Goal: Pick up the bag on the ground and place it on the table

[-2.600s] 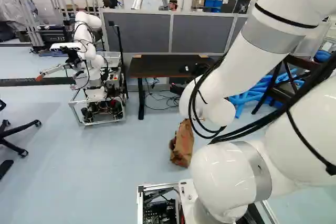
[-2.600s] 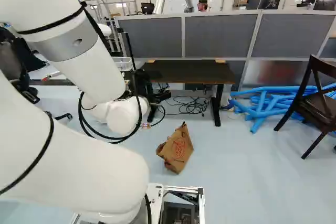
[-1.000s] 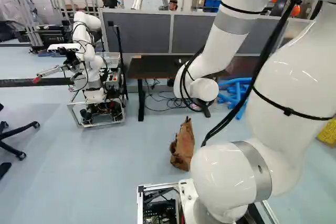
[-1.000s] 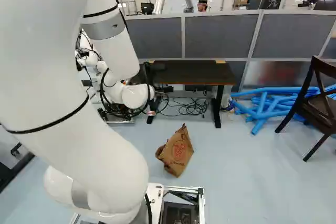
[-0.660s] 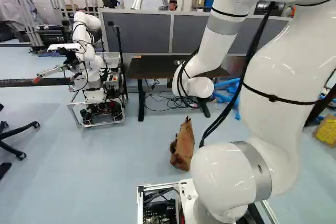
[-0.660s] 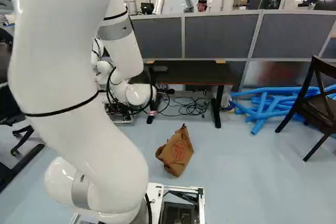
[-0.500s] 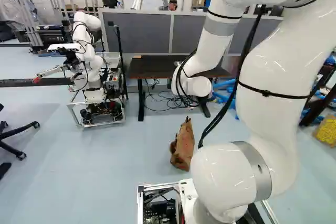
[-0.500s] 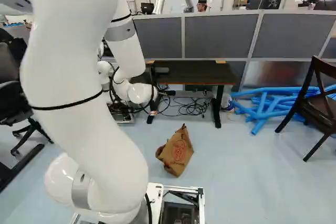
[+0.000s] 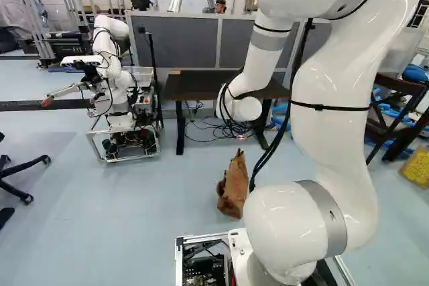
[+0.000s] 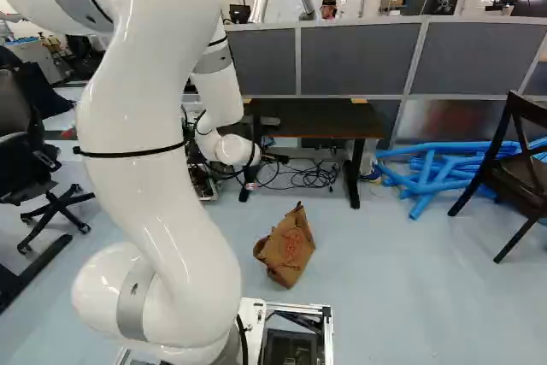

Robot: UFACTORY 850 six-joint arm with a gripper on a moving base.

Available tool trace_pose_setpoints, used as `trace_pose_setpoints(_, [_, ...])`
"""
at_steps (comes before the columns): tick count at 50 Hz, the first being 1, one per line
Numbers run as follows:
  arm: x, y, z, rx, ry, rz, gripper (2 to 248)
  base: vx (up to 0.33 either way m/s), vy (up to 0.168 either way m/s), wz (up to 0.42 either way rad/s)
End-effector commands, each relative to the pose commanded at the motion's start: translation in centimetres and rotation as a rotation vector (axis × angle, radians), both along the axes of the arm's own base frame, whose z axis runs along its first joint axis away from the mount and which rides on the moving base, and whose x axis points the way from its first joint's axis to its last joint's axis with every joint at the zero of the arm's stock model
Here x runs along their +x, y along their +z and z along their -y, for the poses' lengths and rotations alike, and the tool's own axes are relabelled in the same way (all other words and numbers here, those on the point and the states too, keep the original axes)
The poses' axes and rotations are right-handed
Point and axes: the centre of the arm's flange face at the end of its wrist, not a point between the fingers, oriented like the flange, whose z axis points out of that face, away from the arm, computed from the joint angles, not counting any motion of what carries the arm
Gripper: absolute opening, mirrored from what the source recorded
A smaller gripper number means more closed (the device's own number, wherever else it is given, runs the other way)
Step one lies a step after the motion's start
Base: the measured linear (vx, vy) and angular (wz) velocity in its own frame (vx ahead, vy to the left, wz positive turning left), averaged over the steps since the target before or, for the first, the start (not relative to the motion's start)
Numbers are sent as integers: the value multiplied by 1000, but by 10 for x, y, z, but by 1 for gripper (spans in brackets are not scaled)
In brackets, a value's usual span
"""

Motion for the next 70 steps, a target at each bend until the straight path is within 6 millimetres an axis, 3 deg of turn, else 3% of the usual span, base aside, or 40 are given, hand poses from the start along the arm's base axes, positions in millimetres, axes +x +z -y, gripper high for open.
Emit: trace_pose_setpoints(70, [69,-107,-10,41,-38,-274,247,0,0,0])
